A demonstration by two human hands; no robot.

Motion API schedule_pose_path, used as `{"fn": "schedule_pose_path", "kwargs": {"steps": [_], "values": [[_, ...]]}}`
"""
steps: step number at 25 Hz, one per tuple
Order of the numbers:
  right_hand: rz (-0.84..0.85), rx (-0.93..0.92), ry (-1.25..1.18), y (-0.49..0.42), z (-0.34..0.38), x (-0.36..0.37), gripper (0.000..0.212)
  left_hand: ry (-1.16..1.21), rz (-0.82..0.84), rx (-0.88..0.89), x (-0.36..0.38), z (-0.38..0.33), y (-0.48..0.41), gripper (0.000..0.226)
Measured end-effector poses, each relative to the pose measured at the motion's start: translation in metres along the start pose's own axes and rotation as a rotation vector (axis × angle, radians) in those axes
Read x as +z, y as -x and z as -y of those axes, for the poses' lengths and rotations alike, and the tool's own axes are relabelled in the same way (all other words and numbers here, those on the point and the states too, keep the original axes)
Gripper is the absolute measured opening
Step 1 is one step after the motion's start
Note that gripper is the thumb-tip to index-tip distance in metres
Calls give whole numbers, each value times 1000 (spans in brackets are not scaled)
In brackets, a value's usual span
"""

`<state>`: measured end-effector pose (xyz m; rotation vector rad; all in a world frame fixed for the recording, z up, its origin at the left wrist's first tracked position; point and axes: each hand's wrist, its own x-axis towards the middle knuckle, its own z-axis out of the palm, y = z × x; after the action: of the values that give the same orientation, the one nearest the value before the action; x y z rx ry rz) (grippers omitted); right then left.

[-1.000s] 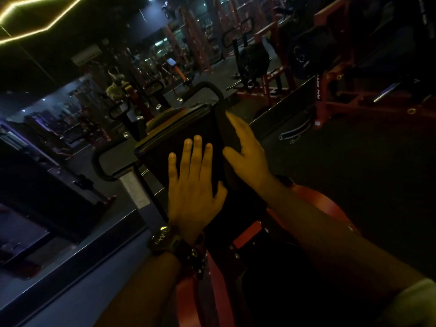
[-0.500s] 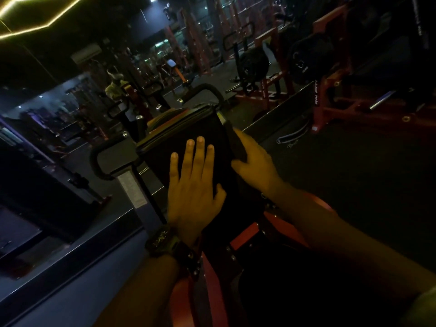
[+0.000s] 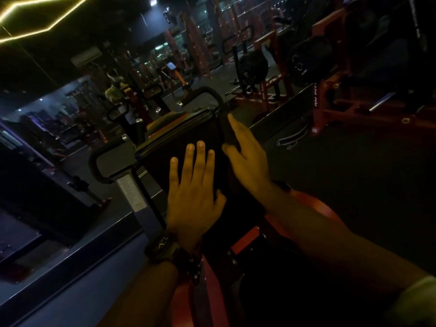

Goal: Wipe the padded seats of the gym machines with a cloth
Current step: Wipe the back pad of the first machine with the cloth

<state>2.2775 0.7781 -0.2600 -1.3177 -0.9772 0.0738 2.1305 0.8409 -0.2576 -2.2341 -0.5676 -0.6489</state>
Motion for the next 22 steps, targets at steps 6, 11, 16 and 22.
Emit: {"fn": "schedule_pose_path", "kwargs": {"steps": [6,11,16,22], "values": [[29,-35,100,8,-22,1,58,6,-22,-20,3,-4,-1,85],[63,-128,105,-18,0,-7,54,-8,-4,-45,6,-10,-2,83],[83,27,48,11,-32,-5,50,-4,2,19,5,-1,1,87],[191,168,75,53,-77,-19,48,-20,34,33,5,-3,2,80]]}}
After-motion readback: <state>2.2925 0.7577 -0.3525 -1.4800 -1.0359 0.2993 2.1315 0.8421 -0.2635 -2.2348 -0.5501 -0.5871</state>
